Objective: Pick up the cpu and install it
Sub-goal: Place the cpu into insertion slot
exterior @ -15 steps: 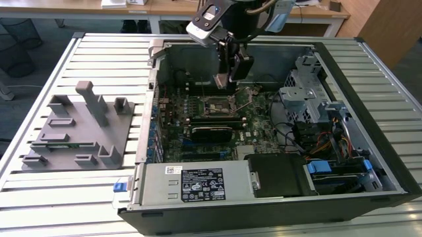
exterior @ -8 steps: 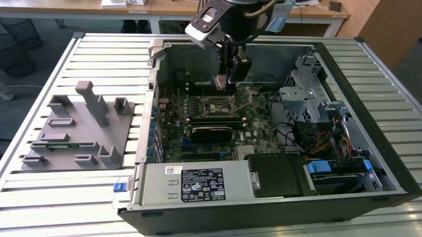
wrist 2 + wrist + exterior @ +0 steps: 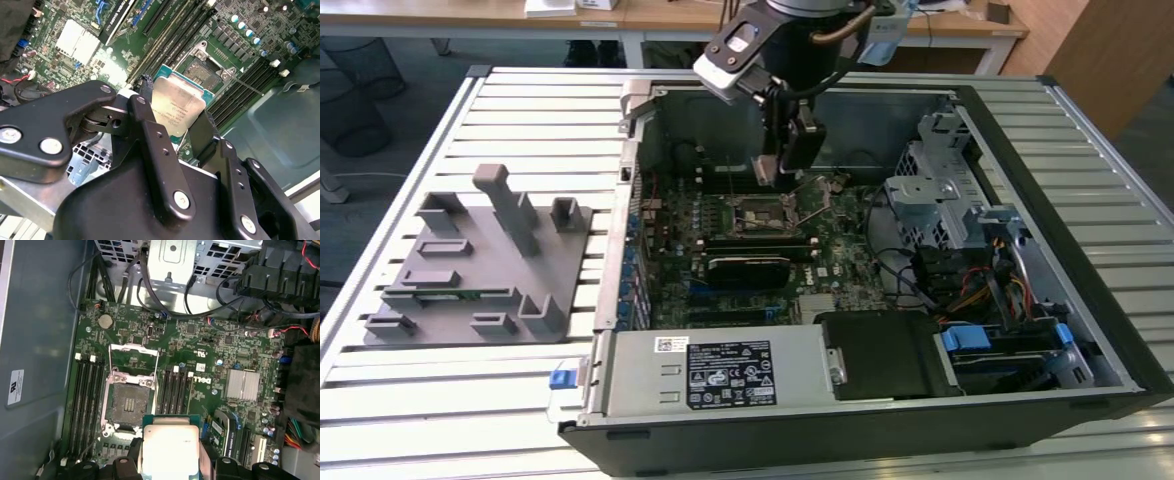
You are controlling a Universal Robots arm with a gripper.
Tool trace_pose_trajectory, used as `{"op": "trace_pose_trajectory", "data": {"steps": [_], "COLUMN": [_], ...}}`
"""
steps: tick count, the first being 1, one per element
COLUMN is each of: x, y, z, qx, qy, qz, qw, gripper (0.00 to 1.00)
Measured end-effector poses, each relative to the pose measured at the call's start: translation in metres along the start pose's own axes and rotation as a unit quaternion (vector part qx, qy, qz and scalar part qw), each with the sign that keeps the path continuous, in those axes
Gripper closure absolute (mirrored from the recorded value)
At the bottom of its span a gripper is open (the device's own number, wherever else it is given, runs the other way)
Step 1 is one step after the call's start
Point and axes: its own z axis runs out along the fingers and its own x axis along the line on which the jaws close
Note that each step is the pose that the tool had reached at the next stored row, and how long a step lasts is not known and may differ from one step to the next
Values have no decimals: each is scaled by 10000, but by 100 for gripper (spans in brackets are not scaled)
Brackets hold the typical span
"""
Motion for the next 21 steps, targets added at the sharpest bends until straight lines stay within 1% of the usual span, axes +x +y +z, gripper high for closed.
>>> {"op": "trace_pose_trajectory", "data": {"steps": [6,12,15,16,17,20,21], "x": [26,28,29,29,29,30,30], "y": [4,4,5,5,5,4,4], "z": [31,70,96,106,112,128,132], "qx": [-4,-5,-11,-21,-46,-149,-158], "qy": [30,35,46,49,47,38,36], "qz": [-1,0,0,0,1,3,4], "qw": [10000,10000,10000,10000,10000,9999,9999], "gripper": [46,46,46,46,46,46,46]}}
